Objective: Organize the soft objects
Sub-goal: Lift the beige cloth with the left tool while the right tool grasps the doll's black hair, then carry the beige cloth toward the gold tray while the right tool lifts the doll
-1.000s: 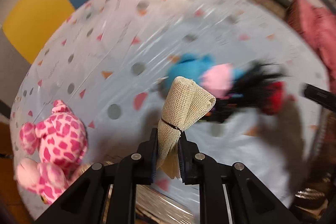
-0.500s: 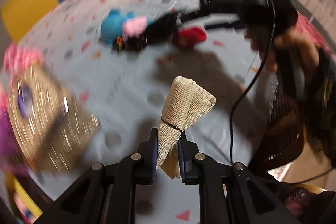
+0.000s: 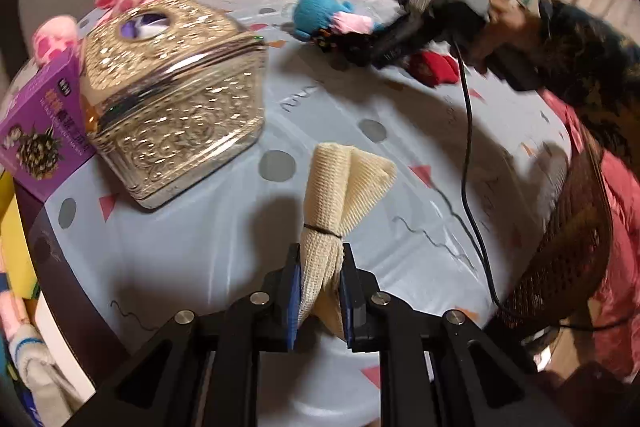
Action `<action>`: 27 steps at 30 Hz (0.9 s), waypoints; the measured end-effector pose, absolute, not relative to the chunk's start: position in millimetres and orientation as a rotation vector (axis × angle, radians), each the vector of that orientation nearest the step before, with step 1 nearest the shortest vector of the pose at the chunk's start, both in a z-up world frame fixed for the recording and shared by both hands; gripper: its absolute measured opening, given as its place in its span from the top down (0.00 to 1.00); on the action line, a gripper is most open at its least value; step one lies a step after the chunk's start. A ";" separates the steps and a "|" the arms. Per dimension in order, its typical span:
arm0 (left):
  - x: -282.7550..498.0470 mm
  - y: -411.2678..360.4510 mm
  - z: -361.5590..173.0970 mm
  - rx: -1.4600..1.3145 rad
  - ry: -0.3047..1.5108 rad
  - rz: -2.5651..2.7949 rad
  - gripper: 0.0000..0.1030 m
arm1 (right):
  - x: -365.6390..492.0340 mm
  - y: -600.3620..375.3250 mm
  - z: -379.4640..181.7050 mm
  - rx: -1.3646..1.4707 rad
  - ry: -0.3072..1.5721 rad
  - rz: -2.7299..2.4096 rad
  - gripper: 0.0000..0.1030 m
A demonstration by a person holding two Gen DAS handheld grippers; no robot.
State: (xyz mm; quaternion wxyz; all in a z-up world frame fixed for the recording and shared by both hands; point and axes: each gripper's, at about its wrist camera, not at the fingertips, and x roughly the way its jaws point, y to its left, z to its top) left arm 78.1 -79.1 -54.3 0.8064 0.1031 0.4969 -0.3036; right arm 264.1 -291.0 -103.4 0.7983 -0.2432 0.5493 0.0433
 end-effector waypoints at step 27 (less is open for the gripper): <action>52.6 -12.3 -28.3 -0.015 0.938 -0.510 0.85 | 163.8 -211.7 -113.8 -0.101 1.179 0.230 0.77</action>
